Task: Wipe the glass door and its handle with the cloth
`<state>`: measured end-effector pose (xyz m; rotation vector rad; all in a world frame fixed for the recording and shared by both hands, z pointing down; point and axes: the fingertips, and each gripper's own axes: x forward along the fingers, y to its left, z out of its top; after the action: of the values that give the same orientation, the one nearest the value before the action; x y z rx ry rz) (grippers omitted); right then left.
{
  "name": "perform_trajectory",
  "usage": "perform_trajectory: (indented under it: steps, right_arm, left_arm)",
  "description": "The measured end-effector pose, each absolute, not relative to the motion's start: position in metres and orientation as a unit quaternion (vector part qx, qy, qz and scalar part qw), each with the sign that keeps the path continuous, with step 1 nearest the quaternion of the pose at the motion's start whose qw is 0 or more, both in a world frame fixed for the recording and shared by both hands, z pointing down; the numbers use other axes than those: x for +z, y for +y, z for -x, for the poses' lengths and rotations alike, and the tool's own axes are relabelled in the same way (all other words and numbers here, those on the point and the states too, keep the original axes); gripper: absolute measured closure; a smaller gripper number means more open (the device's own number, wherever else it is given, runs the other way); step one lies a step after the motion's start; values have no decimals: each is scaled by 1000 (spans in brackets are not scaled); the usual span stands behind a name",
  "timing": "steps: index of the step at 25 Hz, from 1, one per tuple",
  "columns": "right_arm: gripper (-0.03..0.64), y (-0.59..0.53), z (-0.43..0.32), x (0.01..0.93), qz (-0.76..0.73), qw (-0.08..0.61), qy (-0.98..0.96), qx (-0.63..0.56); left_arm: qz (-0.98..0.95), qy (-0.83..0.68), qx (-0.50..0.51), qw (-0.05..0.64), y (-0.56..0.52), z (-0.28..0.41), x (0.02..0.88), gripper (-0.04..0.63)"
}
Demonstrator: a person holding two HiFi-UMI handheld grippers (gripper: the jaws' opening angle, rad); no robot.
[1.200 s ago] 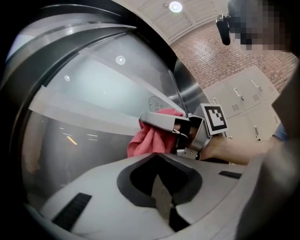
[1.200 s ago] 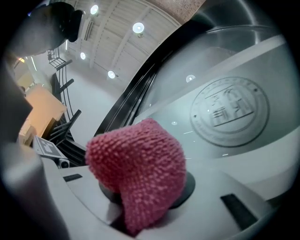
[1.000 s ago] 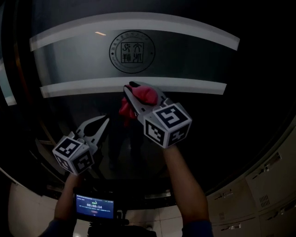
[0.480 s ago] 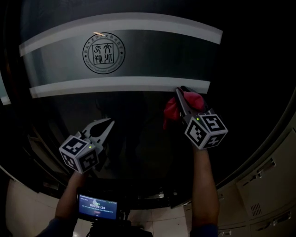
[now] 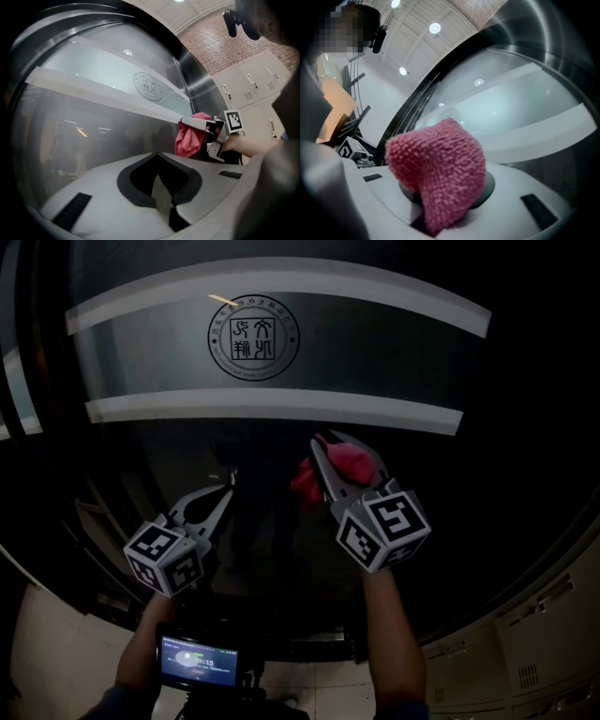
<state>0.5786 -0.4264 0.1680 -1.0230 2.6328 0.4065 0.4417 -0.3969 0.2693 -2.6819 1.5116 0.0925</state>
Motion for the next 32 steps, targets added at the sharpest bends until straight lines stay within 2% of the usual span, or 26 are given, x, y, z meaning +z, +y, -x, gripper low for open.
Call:
perform_trajectory:
  steps: [10, 17, 23, 32]
  right_arm:
    - [537, -395, -310, 215, 206, 157, 960, 111]
    - [537, -402, -225, 220, 197, 160, 963, 91]
    - [537, -403, -238, 227, 217, 142, 960, 108]
    - [537, -427, -384, 240, 318, 104, 933, 135]
  left_arm:
    - [830, 553, 10, 66, -364, -300, 259, 584]
    - [822, 564, -3, 71, -356, -242, 269, 584]
    - [836, 545, -2, 61, -360, -252, 275, 584]
    - [862, 503, 17, 57, -382, -340, 283, 584]
